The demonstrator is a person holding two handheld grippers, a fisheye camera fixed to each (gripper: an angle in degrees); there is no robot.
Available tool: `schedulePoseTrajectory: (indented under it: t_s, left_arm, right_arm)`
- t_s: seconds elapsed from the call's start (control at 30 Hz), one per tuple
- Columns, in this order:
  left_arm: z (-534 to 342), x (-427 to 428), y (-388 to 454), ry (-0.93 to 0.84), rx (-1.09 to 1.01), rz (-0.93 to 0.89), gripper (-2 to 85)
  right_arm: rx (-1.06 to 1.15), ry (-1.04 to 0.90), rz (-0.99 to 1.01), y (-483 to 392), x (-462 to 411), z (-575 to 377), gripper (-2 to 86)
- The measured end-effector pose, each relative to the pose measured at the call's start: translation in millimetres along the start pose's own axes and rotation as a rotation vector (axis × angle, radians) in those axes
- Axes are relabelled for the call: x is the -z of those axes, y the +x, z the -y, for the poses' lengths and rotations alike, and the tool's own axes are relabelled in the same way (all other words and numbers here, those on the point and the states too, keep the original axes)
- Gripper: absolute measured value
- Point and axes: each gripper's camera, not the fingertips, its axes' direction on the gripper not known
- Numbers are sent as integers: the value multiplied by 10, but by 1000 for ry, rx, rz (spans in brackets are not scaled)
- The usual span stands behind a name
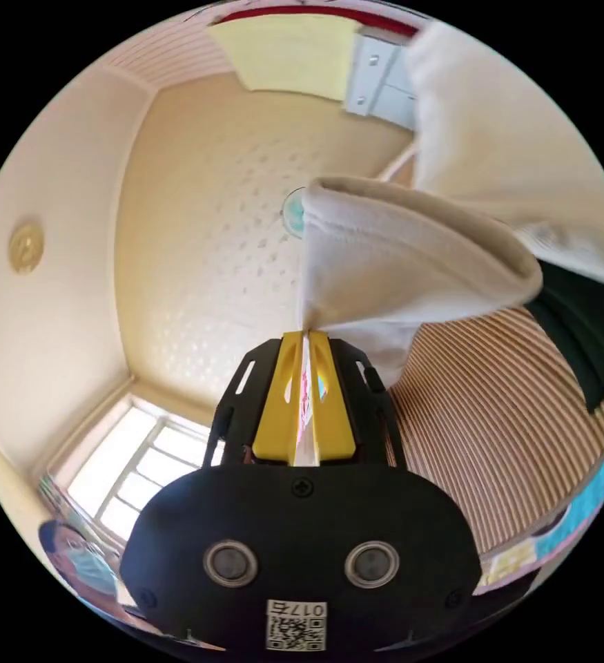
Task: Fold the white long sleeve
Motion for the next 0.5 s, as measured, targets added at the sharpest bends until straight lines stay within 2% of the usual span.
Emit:
schedulePoseTrajectory:
  t_s: [0.07,0.1,0.17,0.2,0.27,0.33,0.5]
  left_arm:
    - [39,52,-27,0,-6,13,88]
    - [67,89,-46,-1,-10,20,88]
    - [112,148,-94,-1,-10,22,88]
    - [145,189,-137,-2,-8,17,88]
    - [197,254,-201,-2,-5,11,88]
    - [271,341,-277,-3,-3,8,88]
    - [433,523,-421,2,-5,8,88]
  right_arm:
    - [285,-124,17,-812,-608,-256,24]
    - [357,-164,60,-990,-771,-377,25]
    - [548,-374,305,-1489,-1445,-1008,35]
    - [556,-435,348,-1547,-1622,-1180,39]
    - [511,-672,431,-1536,-2276,-1860,67]
    - [473,-760,405,-1356,-2555,-2269,88]
    - [416,-819,37,-741,-2819,-2860,97]
